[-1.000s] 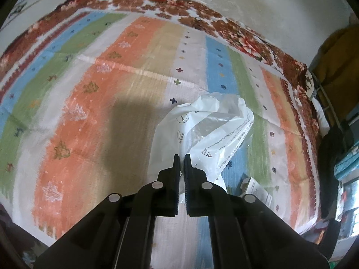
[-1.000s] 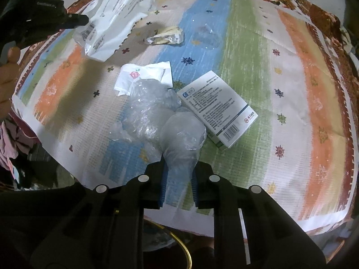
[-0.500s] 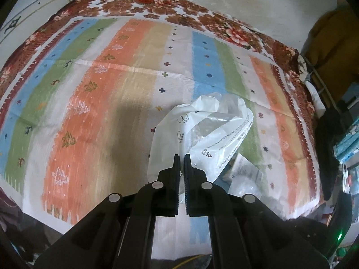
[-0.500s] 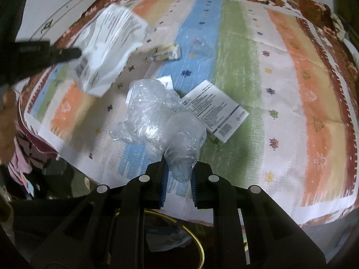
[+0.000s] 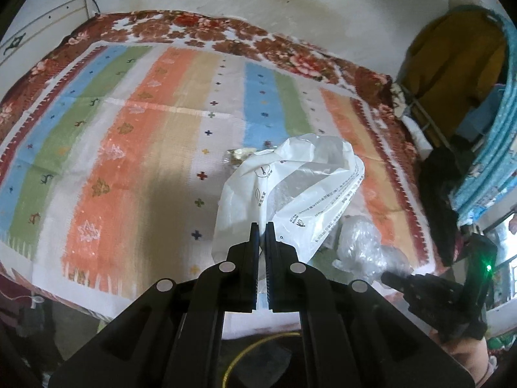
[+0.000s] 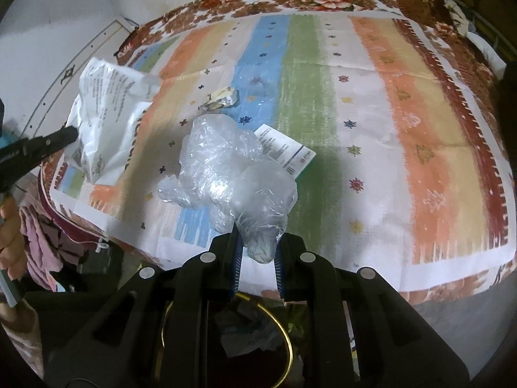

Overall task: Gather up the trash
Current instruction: 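Carry the white bag in left gripper to the bin while right carries bubble plastic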

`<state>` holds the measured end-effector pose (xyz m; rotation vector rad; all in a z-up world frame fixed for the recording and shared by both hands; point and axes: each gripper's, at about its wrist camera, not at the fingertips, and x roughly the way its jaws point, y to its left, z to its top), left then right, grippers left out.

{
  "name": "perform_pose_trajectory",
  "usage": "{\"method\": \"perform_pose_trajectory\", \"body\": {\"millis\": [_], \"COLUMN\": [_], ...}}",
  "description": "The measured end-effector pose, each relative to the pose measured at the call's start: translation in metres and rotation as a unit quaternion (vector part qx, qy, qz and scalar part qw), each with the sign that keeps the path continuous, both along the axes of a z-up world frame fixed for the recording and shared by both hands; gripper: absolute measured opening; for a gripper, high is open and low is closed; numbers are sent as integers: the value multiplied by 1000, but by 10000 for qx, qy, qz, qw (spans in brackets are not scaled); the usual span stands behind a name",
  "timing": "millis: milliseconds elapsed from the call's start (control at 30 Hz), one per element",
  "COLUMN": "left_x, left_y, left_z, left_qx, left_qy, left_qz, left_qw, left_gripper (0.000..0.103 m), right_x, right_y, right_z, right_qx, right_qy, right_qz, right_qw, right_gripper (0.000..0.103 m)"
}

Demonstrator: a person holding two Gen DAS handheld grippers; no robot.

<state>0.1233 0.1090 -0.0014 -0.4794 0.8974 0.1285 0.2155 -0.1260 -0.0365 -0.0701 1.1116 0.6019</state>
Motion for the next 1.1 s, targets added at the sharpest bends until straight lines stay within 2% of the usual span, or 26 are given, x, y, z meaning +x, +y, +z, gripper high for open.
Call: {"method": "perform_pose_trajectory", "body": {"millis": [133, 300, 767, 1100], "left_x": [-12, -28, -83, -111], "left_y": [-9, -21, -49, -64], "left_z": [1, 1, -12, -16], "left_qx": [-149, -223, -507, -595], "left_qy": [-67, -147, -309, -451], "left_qz": [-94, -160, -283, -501], "left_qw": [9998, 9995, 9978, 9960], "left_gripper": [3, 3, 3, 3], "right_x": [-14, -30, -72, -108], "right_y": [-14, -23, -37, -48], "right_z": [8, 12, 26, 19], "right_qx": [79, -76, 239, 322], "right_qy": [-106, -352, -614, -711], "right_qz": [-78, -54, -11, -59], "right_qw": [9999, 9993, 9978, 9969], "right_gripper": [16, 16, 16, 16]}}
